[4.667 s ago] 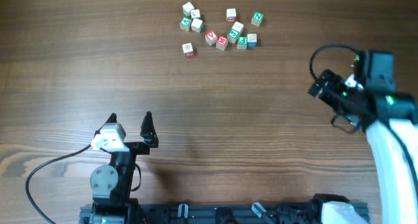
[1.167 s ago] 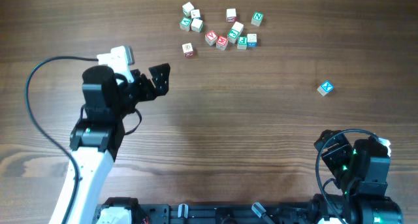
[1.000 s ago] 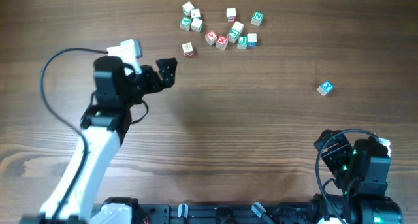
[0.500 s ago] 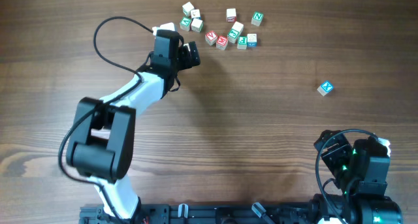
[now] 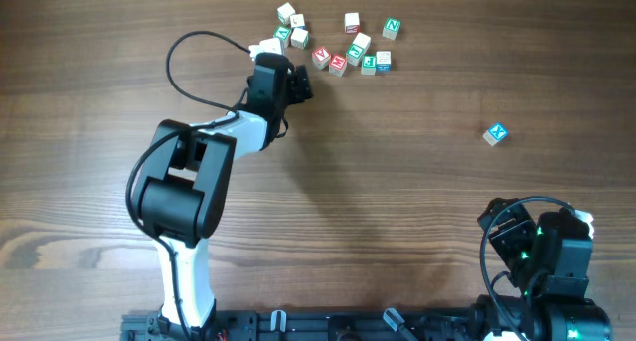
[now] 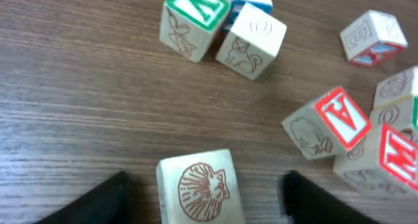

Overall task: Form a circle
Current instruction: 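Reach left gripper to pile and grasp white shell-picture block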

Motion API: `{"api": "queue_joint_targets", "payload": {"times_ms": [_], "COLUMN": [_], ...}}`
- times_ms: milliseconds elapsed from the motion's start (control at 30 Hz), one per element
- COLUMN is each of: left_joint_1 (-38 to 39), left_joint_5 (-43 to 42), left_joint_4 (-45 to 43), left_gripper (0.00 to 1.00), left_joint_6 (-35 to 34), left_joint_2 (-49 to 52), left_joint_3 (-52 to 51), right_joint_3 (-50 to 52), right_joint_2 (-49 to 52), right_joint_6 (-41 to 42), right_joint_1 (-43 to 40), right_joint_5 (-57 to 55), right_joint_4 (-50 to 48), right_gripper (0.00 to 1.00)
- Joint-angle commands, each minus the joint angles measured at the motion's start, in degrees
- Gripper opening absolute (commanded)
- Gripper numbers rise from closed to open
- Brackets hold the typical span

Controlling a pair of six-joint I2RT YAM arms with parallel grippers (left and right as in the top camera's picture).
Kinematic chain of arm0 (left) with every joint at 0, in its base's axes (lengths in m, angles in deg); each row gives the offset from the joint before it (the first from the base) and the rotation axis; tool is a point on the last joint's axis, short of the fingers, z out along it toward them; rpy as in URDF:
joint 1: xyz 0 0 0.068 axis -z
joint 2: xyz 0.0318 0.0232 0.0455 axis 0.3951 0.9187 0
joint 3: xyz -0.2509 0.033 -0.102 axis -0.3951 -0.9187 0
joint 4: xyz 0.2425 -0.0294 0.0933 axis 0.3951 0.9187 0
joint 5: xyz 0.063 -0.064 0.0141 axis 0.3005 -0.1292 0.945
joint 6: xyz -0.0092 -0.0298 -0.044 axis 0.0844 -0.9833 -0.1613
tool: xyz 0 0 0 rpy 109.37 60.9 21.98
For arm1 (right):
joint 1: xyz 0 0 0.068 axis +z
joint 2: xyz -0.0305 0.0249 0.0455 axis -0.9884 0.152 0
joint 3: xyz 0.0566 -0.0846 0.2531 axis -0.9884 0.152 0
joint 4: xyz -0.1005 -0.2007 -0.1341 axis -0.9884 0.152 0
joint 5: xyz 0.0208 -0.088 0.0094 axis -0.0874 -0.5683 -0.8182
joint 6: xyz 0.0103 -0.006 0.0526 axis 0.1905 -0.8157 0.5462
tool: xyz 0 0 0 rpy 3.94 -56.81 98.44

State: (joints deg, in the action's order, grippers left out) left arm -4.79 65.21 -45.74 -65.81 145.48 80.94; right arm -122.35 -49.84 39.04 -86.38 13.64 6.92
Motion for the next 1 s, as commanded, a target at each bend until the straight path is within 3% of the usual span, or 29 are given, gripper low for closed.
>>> {"api": "queue_joint_targets", "payload": {"times_ms": [0,33,67,100,267,500,667,967], "left_joint_1": [0.04,0.04,0.04,0.04,0.17,0.96,6.43,19.76], "left_joint_5": [0.28,0.28,0.28,0.28,0.24,0.24,-0.42,-1.07], "left_joint_4": [0.20,0.20,0.04,0.04,0.52,11.96,20.50,16.57], "left_gripper": [0.61,0.58,0.46,0.41,0.24,0.24,0.27,0.27], "left_joint_6": [-0.33,-0.31,-0.31,-0.17,1.66,1.90,4.90,8.98], "left_joint_2": [2.54,2.54,2.54,2.54,1.42,-8.07,-15.89,-14.10], "left_joint_3": [0.50,0.50,0.50,0.50,0.50,0.50,0.50,0.48], "right_joint_3": [0.11,0.11,0.11,0.11,0.11,0.11,0.11,0.11], "right_joint_2": [-0.46,-0.46,-0.46,-0.46,-0.46,-0.46,-0.46,-0.46], "right_joint_6": [0.85,0.87,0.85,0.85,0.85,0.85,0.85,0.87], "right_joint_1": [0.17,0.17,0.17,0.17,0.17,0.17,0.17,0.17], "right_joint_5": [-1.01,-0.98,-1.01,-0.98,-1.01,-1.01,-1.01,-1.01], "right_joint_4": [-0.13,-0.07,-0.11,-0.11,-0.11,-0.11,-0.09,-0.09], "right_gripper": [1.00,1.00,1.00,1.00,1.00,1.00,0.99,1.00]}}
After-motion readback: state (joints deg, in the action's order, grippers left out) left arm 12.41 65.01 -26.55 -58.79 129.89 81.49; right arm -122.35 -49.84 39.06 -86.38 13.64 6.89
